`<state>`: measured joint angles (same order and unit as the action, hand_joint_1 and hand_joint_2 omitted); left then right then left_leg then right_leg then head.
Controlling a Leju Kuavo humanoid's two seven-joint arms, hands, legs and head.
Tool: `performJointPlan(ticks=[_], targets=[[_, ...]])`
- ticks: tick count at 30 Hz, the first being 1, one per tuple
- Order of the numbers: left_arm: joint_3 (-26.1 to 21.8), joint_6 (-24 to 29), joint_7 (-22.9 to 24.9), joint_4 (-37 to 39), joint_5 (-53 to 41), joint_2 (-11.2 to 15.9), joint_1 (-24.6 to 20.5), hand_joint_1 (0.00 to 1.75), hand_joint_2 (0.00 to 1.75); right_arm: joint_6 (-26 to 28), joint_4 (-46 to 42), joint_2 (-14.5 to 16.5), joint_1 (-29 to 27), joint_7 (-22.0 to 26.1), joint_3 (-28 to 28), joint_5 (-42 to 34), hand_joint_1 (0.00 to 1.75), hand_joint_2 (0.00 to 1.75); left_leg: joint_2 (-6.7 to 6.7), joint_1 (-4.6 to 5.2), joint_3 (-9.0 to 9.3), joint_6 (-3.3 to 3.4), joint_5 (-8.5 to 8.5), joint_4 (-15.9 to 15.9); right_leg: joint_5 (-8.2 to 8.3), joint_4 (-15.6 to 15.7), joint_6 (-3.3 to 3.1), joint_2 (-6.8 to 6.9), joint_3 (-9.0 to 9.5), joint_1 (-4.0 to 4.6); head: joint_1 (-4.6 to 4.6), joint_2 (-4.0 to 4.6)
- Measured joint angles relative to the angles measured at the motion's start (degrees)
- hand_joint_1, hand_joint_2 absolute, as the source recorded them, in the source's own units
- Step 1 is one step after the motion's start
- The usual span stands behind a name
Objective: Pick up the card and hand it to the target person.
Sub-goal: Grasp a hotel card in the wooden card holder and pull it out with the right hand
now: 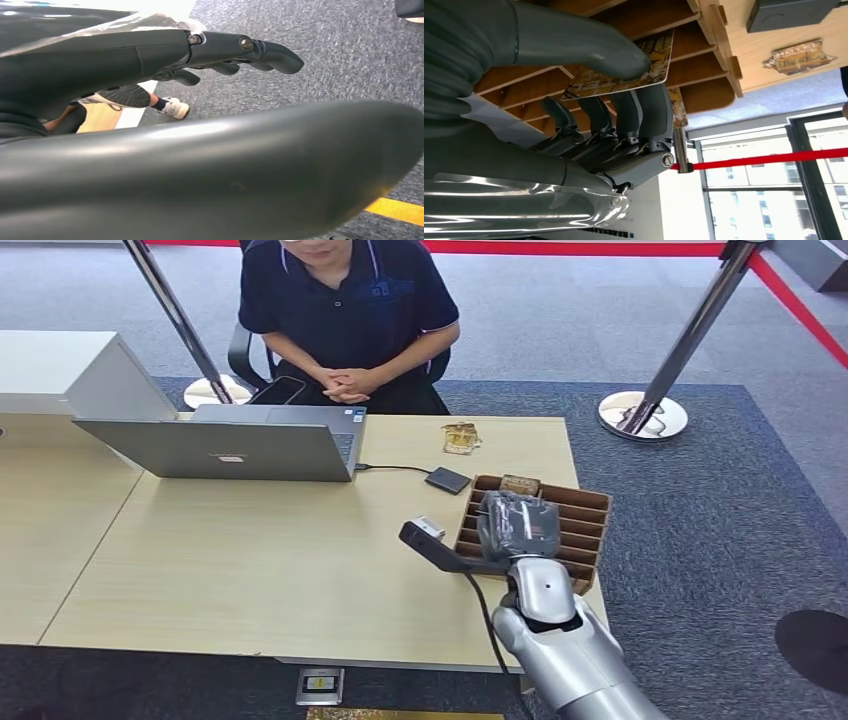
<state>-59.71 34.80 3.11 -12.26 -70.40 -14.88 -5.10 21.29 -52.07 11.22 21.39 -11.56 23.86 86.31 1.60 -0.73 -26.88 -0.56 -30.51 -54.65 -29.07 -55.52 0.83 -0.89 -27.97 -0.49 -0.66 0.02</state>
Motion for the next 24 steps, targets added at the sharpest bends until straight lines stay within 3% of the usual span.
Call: performJointPlan(ticks=[24], targets=[[-0.1, 0.3, -0.1, 0.0, 0.5, 0.0, 0.0, 0.0, 0.0, -3.7, -16.4, -3.7, 0.2, 0.8, 6.6, -2.2, 1.35, 1.75, 0.0, 0.0, 0.0, 0.0, 0.0, 0.0, 0.0, 0.0, 0.0, 0.0, 0.01, 0.0, 0.0, 0.0]])
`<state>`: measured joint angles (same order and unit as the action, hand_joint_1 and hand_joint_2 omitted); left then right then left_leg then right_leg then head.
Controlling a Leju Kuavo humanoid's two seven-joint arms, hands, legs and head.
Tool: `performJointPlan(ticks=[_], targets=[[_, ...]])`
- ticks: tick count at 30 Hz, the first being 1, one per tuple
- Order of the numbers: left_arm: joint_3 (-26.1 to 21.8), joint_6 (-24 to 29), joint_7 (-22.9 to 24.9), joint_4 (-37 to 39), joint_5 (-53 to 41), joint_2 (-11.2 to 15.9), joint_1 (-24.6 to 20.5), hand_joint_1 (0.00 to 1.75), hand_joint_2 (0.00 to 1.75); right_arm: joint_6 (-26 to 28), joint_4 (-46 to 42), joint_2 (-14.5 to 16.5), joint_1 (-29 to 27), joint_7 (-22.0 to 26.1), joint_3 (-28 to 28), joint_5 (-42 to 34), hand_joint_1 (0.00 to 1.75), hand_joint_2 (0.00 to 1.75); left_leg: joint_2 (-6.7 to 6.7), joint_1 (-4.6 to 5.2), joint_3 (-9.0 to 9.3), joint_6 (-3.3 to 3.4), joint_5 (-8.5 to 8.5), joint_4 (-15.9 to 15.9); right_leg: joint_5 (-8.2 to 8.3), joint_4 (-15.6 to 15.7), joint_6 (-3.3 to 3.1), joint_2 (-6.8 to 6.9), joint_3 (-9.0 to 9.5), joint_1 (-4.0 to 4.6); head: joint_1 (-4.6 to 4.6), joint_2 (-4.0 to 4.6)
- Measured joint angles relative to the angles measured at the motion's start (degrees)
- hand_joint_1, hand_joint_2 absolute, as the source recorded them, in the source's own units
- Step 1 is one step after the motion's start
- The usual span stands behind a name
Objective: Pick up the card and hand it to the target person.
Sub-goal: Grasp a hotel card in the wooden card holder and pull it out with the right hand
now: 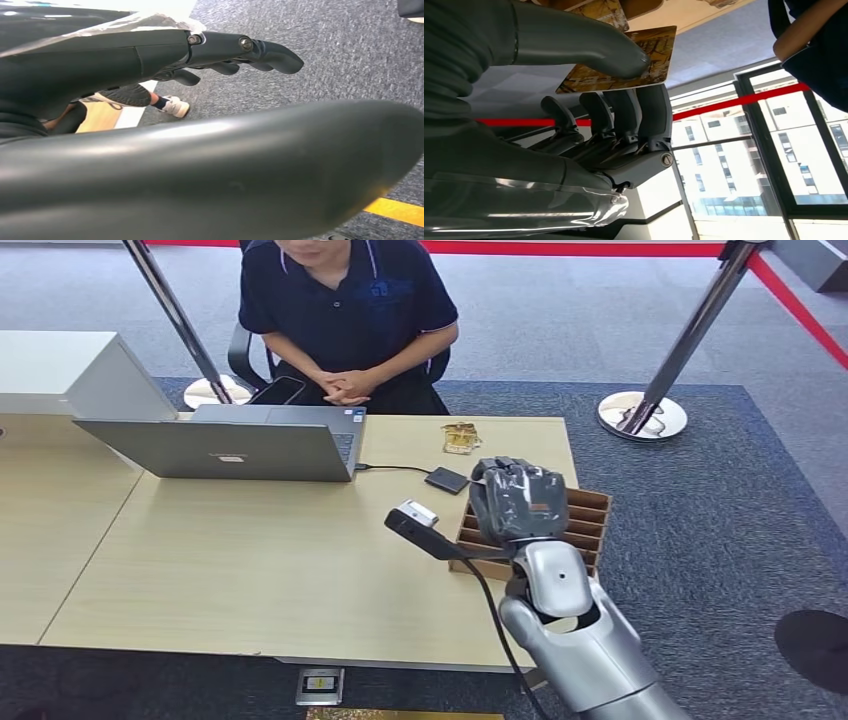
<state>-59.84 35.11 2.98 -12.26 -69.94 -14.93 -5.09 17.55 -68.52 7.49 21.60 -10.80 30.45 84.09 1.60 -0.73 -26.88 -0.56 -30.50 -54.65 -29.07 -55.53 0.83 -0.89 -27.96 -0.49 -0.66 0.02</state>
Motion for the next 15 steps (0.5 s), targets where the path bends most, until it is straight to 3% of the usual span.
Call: performJointPlan(ticks=[6, 15], targets=[[0.0, 0.0, 0.0, 0.0, -0.1, 0.0, 0.0, 0.0, 0.0, 0.0, 2.0, 0.1, 3.8, -0.2, 0.5, -2.7, 1.39, 1.75, 0.0, 0.0, 0.01, 0.0, 0.02, 0.0, 0.02, 0.0, -0.01, 0.0, 0.01, 0.0, -0.01, 0.0], [0.0, 0.2, -0.2, 0.0, 0.0, -0.3, -0.1, 0.0, 0.0, 1.6, 14.3, 2.3, 13.7, -1.5, 0.0, -3.3, 1.35, 1.75, -0.01, 0.0, 0.01, -0.01, 0.07, 0.0, 0.06, 0.0, -0.03, 0.0, -0.01, 0.0, 0.01, 0.0]])
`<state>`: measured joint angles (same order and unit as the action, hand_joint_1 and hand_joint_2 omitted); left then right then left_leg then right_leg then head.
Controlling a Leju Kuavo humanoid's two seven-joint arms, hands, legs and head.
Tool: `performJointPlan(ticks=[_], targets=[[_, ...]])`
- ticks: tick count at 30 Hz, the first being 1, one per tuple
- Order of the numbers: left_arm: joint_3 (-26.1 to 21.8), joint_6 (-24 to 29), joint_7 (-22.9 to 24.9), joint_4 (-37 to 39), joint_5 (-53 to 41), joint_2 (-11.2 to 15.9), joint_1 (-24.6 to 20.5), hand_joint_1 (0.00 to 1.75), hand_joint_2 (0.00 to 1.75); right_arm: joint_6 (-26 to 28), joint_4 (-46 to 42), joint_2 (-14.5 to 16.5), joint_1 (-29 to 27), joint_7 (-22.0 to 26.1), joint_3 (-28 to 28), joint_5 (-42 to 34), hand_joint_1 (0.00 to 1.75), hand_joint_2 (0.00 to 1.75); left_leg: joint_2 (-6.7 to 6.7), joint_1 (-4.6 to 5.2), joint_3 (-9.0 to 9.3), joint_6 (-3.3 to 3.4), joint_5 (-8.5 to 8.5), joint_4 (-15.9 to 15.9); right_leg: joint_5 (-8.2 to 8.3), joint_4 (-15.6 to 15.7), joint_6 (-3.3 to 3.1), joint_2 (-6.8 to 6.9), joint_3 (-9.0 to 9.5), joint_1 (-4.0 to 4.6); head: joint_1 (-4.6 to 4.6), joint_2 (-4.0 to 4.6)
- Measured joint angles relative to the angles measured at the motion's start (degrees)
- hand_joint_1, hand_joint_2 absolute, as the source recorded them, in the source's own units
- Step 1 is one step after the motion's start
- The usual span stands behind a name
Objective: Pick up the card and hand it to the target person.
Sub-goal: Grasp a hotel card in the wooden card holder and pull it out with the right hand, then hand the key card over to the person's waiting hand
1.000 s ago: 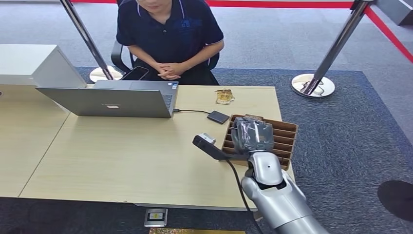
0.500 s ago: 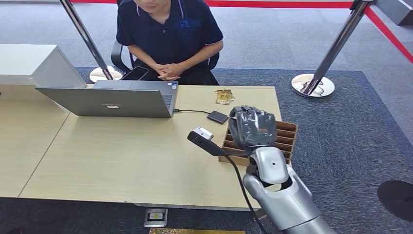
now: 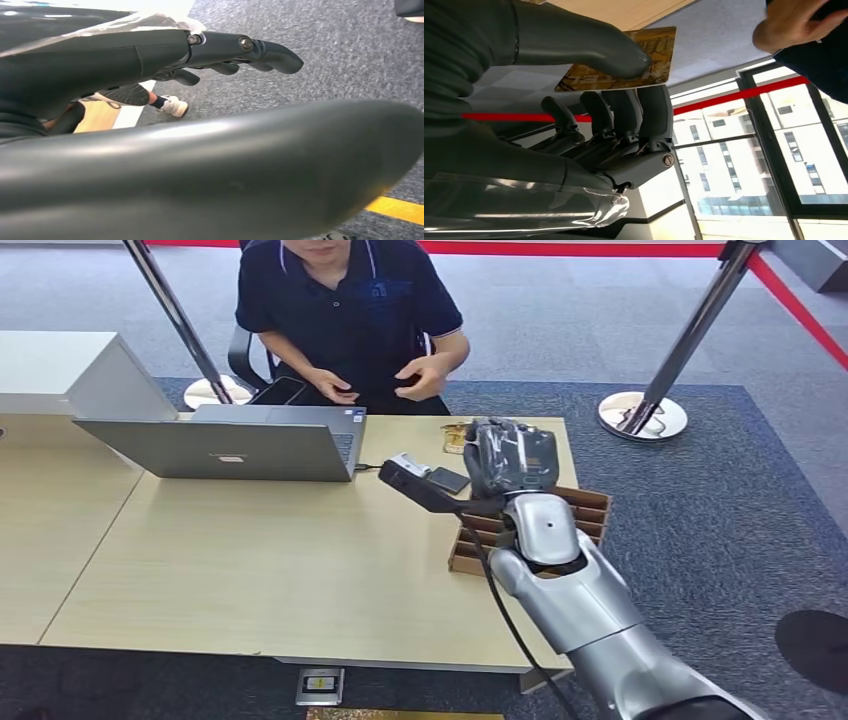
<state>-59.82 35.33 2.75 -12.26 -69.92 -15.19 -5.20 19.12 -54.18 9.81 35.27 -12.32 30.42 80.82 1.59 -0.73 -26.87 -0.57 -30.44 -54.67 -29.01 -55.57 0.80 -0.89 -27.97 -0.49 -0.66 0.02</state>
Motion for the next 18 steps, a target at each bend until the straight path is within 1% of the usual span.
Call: performJointPlan(ticks=[4, 9, 18], targets=[[0.0, 0.3, 0.0, 0.0, 0.2, -0.1, 0.0, 0.0, 0.0, 0.5, 6.0, 1.6, 3.9, -0.2, -0.6, 0.0, 1.34, 1.75, 0.0, 0.0, 0.0, -0.01, 0.01, 0.0, 0.0, 0.0, 0.0, 0.0, 0.0, 0.0, -0.01, 0.0], [0.0, 0.3, 0.0, 0.0, 0.2, -0.1, 0.0, 0.0, 0.0, 0.8, 10.9, 3.0, 6.9, -0.7, -1.1, 0.0, 1.34, 1.75, 0.0, 0.0, 0.0, -0.01, 0.01, 0.0, 0.0, 0.0, 0.0, 0.0, 0.0, 0.0, -0.01, 0.0], [0.0, 0.7, 0.6, 0.0, -0.1, -0.1, 0.0, 0.0, 0.0, 2.0, 15.6, 4.6, 8.8, -0.3, -1.4, 0.1, 1.34, 1.75, 0.01, 0.0, 0.0, -0.01, 0.01, 0.0, 0.0, 0.0, 0.0, 0.0, 0.0, 0.0, -0.01, 0.0]])
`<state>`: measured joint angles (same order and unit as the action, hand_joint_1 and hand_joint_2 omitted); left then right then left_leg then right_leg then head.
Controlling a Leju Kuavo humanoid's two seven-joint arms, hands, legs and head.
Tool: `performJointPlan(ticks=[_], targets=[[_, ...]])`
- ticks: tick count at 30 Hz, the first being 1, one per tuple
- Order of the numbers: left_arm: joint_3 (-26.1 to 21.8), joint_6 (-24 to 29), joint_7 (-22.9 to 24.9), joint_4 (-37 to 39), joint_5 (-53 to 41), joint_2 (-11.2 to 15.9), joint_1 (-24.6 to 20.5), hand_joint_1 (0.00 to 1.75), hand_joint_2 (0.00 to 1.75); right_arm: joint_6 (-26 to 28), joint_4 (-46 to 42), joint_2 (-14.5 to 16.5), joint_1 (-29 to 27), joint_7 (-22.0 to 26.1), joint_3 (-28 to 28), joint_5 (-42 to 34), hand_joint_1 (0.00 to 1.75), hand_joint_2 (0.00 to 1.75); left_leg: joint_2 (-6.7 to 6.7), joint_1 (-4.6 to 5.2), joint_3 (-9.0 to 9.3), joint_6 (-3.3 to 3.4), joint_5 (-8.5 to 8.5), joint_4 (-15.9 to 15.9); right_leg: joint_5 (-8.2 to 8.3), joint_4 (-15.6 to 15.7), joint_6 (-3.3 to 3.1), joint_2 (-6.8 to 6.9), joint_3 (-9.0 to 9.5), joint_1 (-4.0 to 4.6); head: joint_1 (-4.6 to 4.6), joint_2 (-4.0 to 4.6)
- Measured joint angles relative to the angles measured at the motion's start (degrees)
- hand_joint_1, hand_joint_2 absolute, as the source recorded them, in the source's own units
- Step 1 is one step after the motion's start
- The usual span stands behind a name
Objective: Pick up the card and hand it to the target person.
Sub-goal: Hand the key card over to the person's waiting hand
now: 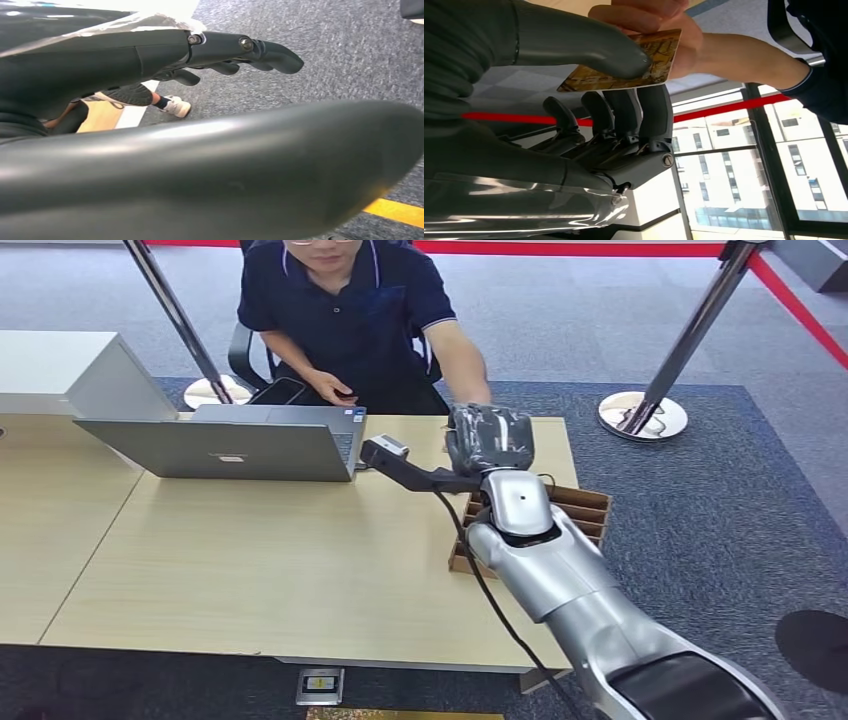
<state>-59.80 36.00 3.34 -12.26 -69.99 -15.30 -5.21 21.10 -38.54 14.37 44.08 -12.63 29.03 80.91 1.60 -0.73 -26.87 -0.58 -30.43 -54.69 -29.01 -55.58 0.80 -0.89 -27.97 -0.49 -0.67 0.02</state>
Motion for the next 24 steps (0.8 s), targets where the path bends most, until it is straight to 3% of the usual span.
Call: performJointPlan(ticks=[9, 13, 15, 22, 24], targets=[[0.0, 0.0, -0.1, 0.0, -0.1, 0.0, 0.0, 0.0, 0.0, 0.0, 2.2, 0.9, 0.4, -0.2, 0.0, 1.0, 1.27, 1.75, 0.0, 0.0, 0.0, 0.0, 0.0, 0.0, 0.0, 0.0, 0.0, 0.0, 0.0, 0.0, 0.01, 0.0], [0.0, 0.0, -0.3, 0.0, -0.1, 0.0, 0.0, 0.0, 0.0, -0.1, 3.0, 0.9, 0.4, -0.3, 0.0, 1.3, 0.08, 1.75, 0.0, 0.0, 0.0, 0.0, 0.0, 0.0, 0.0, 0.0, 0.0, 0.0, 0.0, 0.0, 0.01, 0.0], [0.0, 0.1, -0.4, 0.0, -0.1, 0.0, 0.0, 0.0, 0.0, -0.1, 3.4, 1.0, 0.4, -0.1, 0.0, 1.4, 0.0, 1.75, 0.0, 0.0, 0.0, 0.0, 0.0, 0.0, 0.0, 0.0, 0.0, 0.0, 0.0, 0.0, 0.01, 0.0], [0.0, 0.2, 0.0, 0.0, -0.2, 0.0, 0.0, 0.0, 0.0, -0.3, 4.4, 1.5, 0.4, 0.6, 0.0, 1.2, 0.0, 1.75, 0.0, 0.0, 0.0, 0.0, 0.0, 0.0, 0.0, 0.0, 0.0, 0.0, 0.0, 0.0, 0.01, 0.0], [0.0, 0.2, 0.3, 0.0, -0.3, 0.0, 0.0, 0.0, 0.0, -0.2, 4.6, 1.5, 0.4, 0.6, 0.0, 1.3, 0.0, 0.87, 0.0, 0.0, 0.0, 0.0, 0.0, 0.0, 0.0, 0.0, 0.0, 0.0, 0.01, 0.0, 0.0, 0.0]])
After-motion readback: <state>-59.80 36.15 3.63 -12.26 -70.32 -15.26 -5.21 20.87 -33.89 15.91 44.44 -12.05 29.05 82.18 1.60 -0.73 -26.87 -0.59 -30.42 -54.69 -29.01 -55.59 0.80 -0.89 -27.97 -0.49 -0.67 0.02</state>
